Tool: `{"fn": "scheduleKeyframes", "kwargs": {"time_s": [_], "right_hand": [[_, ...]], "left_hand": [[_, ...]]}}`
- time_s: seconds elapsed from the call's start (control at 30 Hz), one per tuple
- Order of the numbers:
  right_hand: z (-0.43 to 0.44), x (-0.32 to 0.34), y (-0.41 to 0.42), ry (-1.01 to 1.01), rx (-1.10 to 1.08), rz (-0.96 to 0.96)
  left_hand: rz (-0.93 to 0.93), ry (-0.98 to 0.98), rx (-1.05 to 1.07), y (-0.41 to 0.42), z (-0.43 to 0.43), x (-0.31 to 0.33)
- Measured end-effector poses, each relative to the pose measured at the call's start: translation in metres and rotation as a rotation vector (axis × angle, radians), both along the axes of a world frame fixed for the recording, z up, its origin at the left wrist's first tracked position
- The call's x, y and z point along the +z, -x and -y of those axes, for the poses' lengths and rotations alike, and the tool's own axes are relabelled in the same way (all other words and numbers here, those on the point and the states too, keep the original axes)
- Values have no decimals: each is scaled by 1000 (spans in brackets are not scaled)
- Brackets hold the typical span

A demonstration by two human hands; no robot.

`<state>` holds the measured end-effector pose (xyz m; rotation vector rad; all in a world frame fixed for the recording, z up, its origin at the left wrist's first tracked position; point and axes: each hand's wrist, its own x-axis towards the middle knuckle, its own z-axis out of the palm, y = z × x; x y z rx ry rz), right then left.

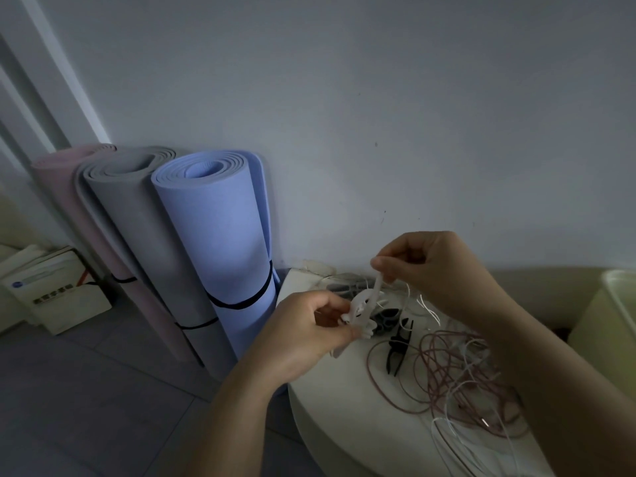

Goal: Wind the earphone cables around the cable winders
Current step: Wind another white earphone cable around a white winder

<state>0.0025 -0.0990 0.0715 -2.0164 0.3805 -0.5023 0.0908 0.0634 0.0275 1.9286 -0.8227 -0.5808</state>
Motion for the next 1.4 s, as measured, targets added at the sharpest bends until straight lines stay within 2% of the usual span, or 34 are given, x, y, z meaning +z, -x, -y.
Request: {"fn": "scheduleKeyframes", "kwargs": {"time_s": [0.1, 0.2, 0.33, 0.5, 0.63, 0.73, 0.83, 0.97, 1.07, 1.17, 1.4], "right_hand": [[1, -2, -1, -29, -6, 7], [4, -4, -1, -141, -16, 57], [5, -9, -3, -246, -13, 107], [4, -34, -14, -450, 8, 20], [-10, -50, -24, -498, 71, -42], [-30, -54, -28, -357, 66, -53], [-41, -55, -31, -147, 66, -51], [-46, -54, -30, 18, 102, -45], [-47, -54, -29, 138, 147, -93], [-44, -54, -29, 167, 139, -106], [-44, -57, -29, 423, 227, -160]], "left_hand": [[-30, -7, -41, -1, -3, 1], [-73, 25, -54, -4, -6, 3], [-205, 109, -151, -1, -6, 6], [-356, 337, -157, -2, -5, 7], [-510, 563, -11, -6, 0, 3], [-642, 707, 159, -5, 3, 4], [-689, 761, 277, -8, 3, 4], [-748, 819, 398, -13, 3, 2], [-807, 839, 424, -15, 1, 1], [-868, 837, 408, -14, 0, 1], [-855, 837, 470, -15, 6, -6]]}}
